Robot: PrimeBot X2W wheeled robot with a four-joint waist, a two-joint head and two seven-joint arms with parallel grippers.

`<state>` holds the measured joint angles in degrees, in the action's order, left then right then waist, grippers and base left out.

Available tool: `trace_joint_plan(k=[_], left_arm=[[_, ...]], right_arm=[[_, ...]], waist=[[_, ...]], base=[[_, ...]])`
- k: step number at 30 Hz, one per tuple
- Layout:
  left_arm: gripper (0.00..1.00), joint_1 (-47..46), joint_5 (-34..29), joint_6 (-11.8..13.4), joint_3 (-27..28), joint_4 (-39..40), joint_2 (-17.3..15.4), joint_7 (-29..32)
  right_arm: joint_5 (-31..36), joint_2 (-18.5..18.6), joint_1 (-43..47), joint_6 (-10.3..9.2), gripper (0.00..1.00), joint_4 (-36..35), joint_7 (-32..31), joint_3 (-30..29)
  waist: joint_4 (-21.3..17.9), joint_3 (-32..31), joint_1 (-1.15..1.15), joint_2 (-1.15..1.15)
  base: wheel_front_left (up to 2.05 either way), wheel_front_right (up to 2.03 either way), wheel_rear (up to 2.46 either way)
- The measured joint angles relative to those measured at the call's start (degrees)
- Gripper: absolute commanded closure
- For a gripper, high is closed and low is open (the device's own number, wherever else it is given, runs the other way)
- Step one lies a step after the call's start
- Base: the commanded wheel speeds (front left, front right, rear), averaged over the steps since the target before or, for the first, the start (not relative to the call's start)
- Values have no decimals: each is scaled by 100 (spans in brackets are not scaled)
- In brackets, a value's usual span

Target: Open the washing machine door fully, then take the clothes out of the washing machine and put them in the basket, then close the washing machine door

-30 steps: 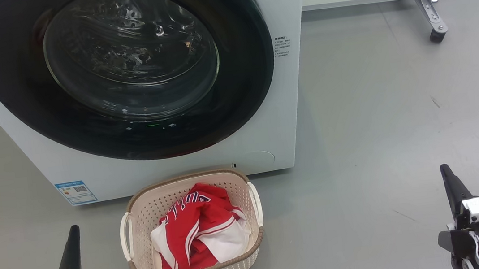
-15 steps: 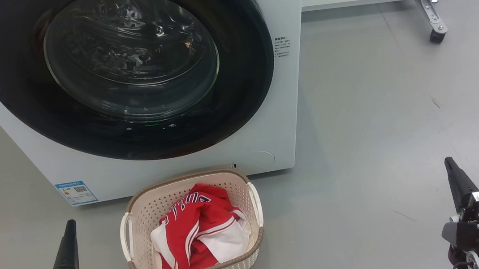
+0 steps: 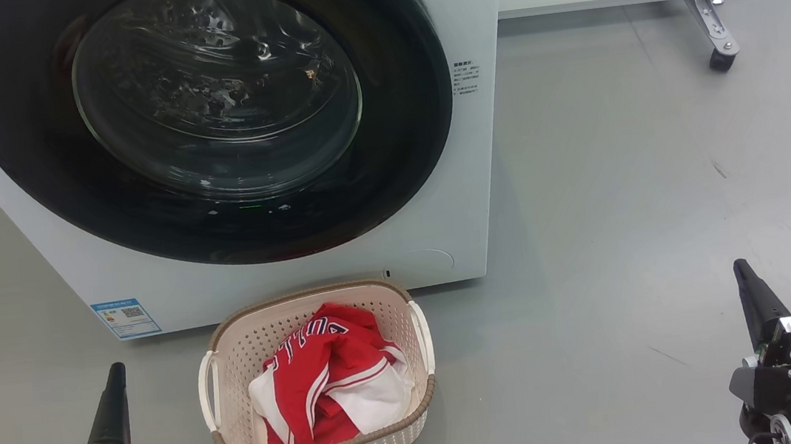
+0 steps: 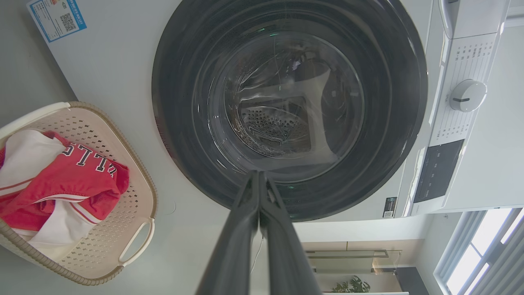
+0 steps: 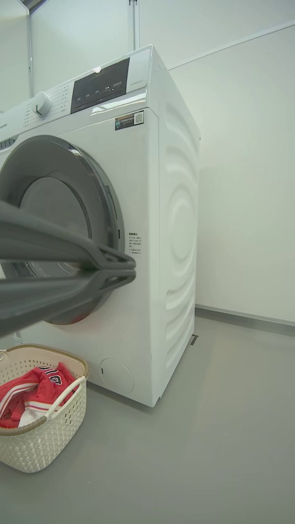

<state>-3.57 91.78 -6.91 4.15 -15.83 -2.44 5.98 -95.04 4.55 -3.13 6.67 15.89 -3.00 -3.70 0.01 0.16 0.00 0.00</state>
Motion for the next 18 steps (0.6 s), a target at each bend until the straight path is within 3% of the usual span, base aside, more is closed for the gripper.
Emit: trace_joint_plan(k=[18], left_arm=[[100, 0, 0, 0, 3, 0, 2, 0]], right_arm=[[0, -1, 0, 26, 100, 7, -24, -8]], waist=[[0, 0, 0, 0]], base=[[0, 0, 0]])
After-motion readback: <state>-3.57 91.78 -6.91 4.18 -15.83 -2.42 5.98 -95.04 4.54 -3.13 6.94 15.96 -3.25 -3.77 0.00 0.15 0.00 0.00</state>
